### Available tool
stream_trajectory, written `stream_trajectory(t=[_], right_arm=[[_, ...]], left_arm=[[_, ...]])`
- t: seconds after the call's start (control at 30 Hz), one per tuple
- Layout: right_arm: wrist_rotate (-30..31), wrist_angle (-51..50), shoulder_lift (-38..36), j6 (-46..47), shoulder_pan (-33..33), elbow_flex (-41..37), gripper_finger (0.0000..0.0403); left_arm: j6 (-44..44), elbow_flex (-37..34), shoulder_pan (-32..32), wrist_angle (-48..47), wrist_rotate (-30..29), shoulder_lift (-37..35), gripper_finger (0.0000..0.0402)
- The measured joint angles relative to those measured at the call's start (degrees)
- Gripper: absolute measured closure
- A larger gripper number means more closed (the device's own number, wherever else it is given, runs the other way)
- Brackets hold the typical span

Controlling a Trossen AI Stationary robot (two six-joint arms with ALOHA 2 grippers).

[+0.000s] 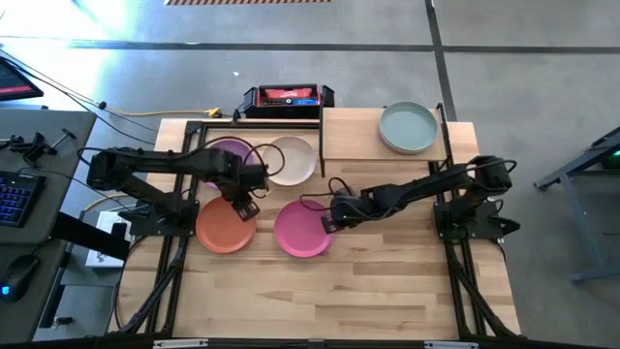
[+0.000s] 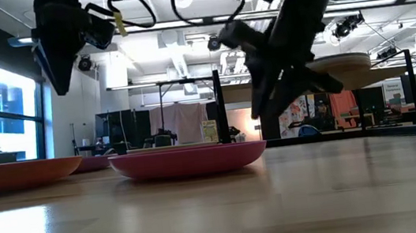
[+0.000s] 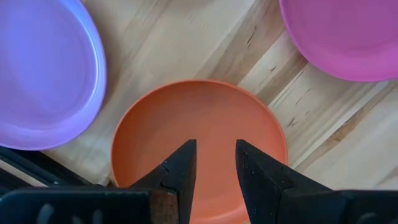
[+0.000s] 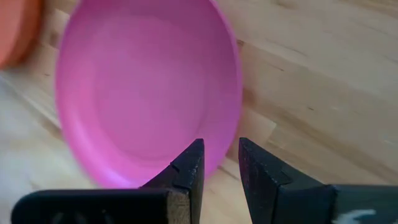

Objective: Place and stack plates onto a shelf
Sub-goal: Put the pink plate on the shelf

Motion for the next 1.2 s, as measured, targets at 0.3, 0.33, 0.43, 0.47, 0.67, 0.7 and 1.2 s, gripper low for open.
stream_trajectory(t=[0.3, 0.33, 0.43, 0.47, 0.67, 0.7, 1.2], right_arm=[[0.72, 0.22, 3.27, -1.21, -0.17, 0.0, 0.0325], [0.72, 0.55, 3.59, -1.47, -0.22, 0.0, 0.0325], [0.72, 0.91, 4.51, -1.51, -0.22, 0.0, 0.0325], [0.7, 1.27, 4.81, -1.51, -0.22, 0.0, 0.0325], [0.49, 1.58, 5.21, -1.5, -0.22, 0.0, 0.0325], [0.48, 1.8, 5.21, -1.49, -0.22, 0.0, 0.0325], [1.29, 3.44, 5.91, -0.55, -0.9, 0.0, 0.0325]], left_arm=[[-0.29, 0.0, -0.13, 0.12, -0.18, 0.0, 0.0303], [-0.29, 0.0, -0.13, 0.13, -0.17, 0.0, 0.0303], [-0.34, 0.02, -0.13, 0.32, -0.16, 0.0, 0.0303], [-0.48, 0.02, -0.13, 0.39, -0.16, 0.0, 0.0303], [-0.6, 0.03, -0.11, 1.52, -0.16, 0.02, 0.0303], [-0.6, 0.02, -0.11, 1.72, -0.16, 0.02, 0.0303], [-0.6, 0.04, -0.11, 4.29, -0.14, 0.02, 0.0303]])
